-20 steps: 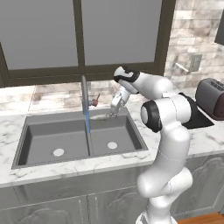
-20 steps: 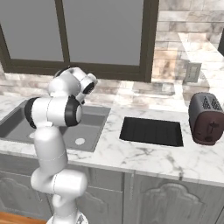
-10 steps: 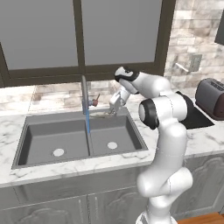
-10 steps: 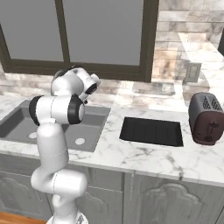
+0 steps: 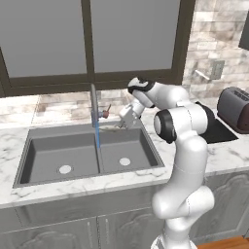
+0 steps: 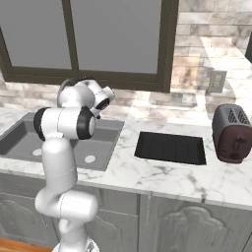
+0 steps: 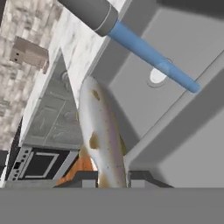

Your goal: Take the fish out of the fridge, briefly rinse it in the sink, and place it on the tray next to the sink.

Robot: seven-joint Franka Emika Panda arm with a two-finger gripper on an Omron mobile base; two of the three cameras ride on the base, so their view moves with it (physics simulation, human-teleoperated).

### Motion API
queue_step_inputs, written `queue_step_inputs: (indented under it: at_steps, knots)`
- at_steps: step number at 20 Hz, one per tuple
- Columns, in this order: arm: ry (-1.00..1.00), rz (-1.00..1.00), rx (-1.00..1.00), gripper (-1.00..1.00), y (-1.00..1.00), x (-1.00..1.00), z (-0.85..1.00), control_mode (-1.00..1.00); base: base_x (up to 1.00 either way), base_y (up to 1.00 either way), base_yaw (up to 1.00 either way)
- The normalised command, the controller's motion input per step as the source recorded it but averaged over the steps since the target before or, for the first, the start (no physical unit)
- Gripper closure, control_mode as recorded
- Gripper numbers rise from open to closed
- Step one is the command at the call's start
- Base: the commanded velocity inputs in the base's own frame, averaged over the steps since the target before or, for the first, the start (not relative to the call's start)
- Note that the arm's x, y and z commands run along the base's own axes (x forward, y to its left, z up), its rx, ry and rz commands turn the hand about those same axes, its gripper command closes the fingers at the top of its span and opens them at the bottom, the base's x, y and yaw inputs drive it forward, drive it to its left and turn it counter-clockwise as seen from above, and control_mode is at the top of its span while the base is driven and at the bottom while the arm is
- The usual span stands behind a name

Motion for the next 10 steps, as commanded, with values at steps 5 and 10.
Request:
queue_step_inputs:
  at_steps: [5,10]
  knots:
    - [0.05,-0.05,-0.05,1.0,0.23,0.27,-0.07,-1.0,0.0,0.0,0.0]
    - [0.04,-0.04,-0.08,1.0,0.33,0.38,-0.14,-1.0,0.0,0.0,0.0]
